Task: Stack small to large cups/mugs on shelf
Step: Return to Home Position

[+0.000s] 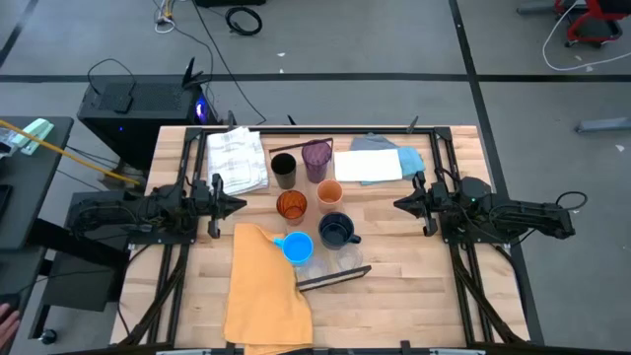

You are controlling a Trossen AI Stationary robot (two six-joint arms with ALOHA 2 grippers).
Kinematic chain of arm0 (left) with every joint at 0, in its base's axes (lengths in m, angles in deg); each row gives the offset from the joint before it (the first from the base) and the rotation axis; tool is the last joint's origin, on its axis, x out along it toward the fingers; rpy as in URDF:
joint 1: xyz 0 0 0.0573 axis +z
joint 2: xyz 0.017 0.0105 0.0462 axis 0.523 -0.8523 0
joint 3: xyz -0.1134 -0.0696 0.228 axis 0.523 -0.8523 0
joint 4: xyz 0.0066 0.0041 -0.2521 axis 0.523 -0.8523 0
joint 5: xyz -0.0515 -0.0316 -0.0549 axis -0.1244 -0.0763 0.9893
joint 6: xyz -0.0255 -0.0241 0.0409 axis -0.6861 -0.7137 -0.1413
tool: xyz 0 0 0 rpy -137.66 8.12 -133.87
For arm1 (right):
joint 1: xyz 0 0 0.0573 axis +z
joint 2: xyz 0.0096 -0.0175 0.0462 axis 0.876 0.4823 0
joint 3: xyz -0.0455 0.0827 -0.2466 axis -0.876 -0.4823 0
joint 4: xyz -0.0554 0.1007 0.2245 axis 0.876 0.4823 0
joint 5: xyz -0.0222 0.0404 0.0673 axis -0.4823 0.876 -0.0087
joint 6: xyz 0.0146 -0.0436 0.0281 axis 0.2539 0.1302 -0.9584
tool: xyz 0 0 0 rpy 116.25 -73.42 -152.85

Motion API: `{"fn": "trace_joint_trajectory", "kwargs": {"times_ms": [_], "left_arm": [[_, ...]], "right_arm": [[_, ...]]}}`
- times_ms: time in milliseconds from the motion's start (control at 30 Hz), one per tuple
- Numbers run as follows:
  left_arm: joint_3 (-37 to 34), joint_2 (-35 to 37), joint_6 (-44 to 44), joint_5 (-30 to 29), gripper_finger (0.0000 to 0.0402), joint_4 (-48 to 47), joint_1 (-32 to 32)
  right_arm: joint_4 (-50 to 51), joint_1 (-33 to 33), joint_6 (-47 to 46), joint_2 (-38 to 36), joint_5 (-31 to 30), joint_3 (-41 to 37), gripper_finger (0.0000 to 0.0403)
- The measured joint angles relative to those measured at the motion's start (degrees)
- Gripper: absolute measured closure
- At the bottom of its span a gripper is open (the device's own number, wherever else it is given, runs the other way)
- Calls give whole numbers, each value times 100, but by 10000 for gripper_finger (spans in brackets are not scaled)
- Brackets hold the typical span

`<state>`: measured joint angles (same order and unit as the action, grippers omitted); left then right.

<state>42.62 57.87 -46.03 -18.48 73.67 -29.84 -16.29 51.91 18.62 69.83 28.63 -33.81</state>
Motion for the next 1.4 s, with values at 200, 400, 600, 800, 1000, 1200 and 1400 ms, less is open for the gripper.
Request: {"fn": "trace_joint_trajectory", "kwargs": {"times_ms": [200, 400, 600, 800, 1000, 1200, 1400], "left_arm": [[0, 2, 0, 0, 369, -1, 1], [0, 1, 0, 1, 363, 0, 0], [0, 0, 0, 2, 370, -2, 0], [1, 2, 0, 1, 378, -1, 1], [2, 1, 0, 2, 372, -1, 0], [0, 0, 0, 2, 364, 0, 2], [0, 2, 0, 2, 366, -1, 1]], "right_arm": [[0, 1, 0, 0, 0, 0, 377], [0, 0, -1, 0, 0, 0, 377], [0, 0, -2, -1, 0, 0, 377], [0, 0, -2, 0, 0, 0, 377], [0, 0, 0, -1, 0, -2, 377], [0, 0, -2, -2, 0, 0, 377], [0, 0, -2, -1, 0, 0, 377]]}}
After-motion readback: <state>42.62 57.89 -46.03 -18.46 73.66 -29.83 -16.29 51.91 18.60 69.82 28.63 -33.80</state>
